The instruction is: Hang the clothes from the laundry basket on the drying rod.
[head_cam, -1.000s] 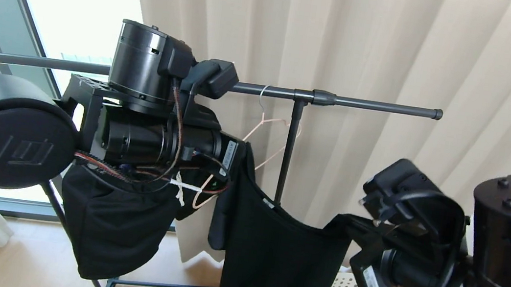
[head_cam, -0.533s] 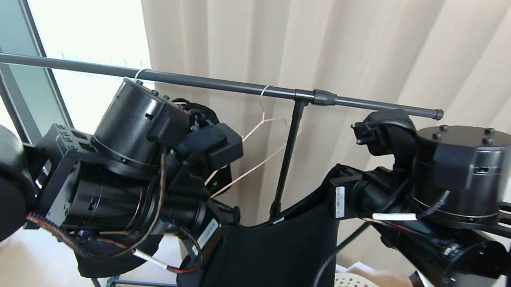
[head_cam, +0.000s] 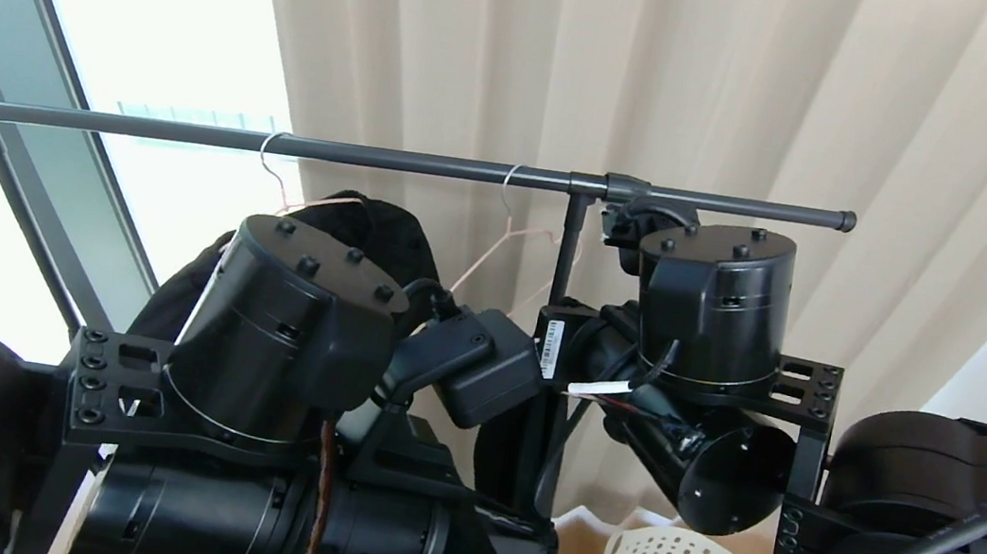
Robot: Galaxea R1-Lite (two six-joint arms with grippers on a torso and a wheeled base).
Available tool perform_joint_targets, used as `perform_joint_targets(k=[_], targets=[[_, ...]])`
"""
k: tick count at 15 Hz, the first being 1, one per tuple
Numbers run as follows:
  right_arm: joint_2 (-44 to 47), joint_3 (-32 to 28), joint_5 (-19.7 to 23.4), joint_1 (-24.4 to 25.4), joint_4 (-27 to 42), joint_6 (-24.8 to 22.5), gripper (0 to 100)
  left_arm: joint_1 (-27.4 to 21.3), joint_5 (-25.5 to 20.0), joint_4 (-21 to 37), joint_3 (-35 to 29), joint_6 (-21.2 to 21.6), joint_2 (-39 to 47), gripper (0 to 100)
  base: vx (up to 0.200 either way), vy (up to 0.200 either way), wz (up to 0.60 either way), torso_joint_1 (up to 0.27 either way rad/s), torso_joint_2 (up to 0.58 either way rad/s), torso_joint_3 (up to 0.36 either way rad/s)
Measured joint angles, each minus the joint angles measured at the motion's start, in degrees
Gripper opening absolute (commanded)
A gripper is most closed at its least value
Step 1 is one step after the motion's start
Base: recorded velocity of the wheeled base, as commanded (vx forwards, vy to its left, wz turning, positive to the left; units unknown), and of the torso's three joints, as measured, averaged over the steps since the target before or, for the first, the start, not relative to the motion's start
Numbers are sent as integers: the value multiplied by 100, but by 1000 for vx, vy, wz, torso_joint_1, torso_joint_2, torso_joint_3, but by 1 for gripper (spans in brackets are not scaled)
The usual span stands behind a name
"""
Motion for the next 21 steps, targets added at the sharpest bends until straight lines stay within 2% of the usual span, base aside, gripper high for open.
perform_joint_targets(k=[2, 7, 11, 13, 15, 17, 19, 21], targets=[[50, -15, -9, 30, 5, 11, 0, -87, 2, -137, 15, -145, -10, 0, 0, 0, 0, 0, 0, 0], [-82, 13, -112, -80, 33, -21, 0, 9, 260, -141, 279, -138, -201, 0, 0, 0, 0, 0, 0, 0], [-452, 118, -124, -414, 222, -290, 0, 639, 368, -139, 472, -85, -429, 0, 0, 0, 0, 0, 0, 0], [-664, 258, -124, -546, 235, -596, 0, 1085, 443, -143, 461, 106, -405, 0, 0, 0, 0, 0, 0, 0], [-859, 468, -124, -605, 238, -889, 0, 1467, 546, -152, 260, 304, -228, 0, 0, 0, 0, 0, 0, 0], [-1014, 689, -123, -656, 238, -1236, 0, 1626, 837, -241, 9, 295, 1, 0, 0, 0, 0, 0, 0, 0], [-1185, 931, -118, -664, 249, -1546, 0, 1648, 1150, -386, -460, 66, 360, 0, 0, 0, 0, 0, 0, 0], [-1325, 1167, -116, -552, 255, -1829, 0, 1565, 1234, -602, -864, -272, 644, 0, 0, 0, 0, 0, 0, 0]])
